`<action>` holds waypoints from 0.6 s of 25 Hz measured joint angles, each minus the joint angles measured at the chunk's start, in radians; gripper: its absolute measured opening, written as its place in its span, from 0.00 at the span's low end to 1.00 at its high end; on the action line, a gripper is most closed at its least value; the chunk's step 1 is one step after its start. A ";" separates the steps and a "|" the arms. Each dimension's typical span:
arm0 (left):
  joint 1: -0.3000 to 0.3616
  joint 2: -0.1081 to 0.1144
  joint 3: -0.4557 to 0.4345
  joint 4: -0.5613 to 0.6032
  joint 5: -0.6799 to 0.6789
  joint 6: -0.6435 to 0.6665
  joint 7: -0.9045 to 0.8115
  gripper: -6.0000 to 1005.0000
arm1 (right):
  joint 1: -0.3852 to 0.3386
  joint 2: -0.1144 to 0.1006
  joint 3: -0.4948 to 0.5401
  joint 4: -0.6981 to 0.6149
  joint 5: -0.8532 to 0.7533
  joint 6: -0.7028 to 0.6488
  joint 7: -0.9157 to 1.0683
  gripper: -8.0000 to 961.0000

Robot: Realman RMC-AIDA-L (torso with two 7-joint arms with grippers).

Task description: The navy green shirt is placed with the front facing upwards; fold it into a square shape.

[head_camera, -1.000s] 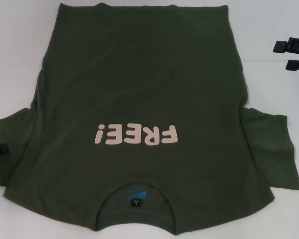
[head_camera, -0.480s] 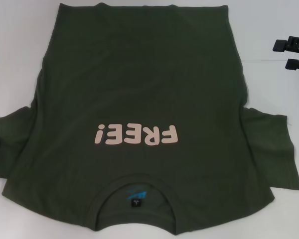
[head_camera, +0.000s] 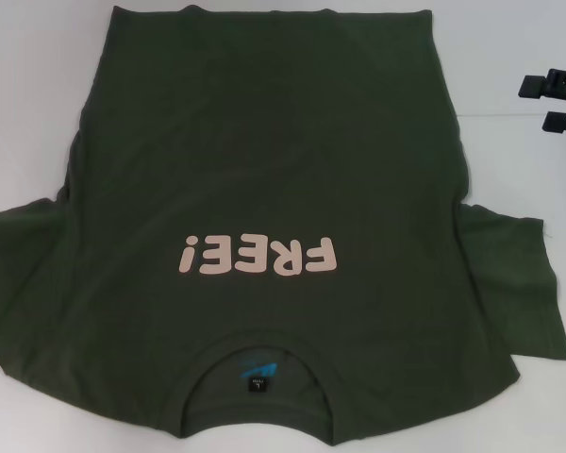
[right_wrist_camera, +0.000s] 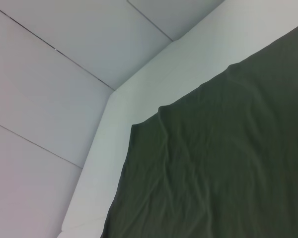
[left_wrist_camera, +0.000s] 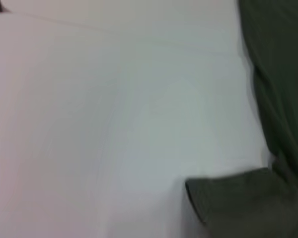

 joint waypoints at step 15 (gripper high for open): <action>-0.070 0.010 0.062 0.124 0.062 0.163 -0.114 0.01 | 0.004 0.000 -0.003 0.000 0.000 -0.006 0.006 0.96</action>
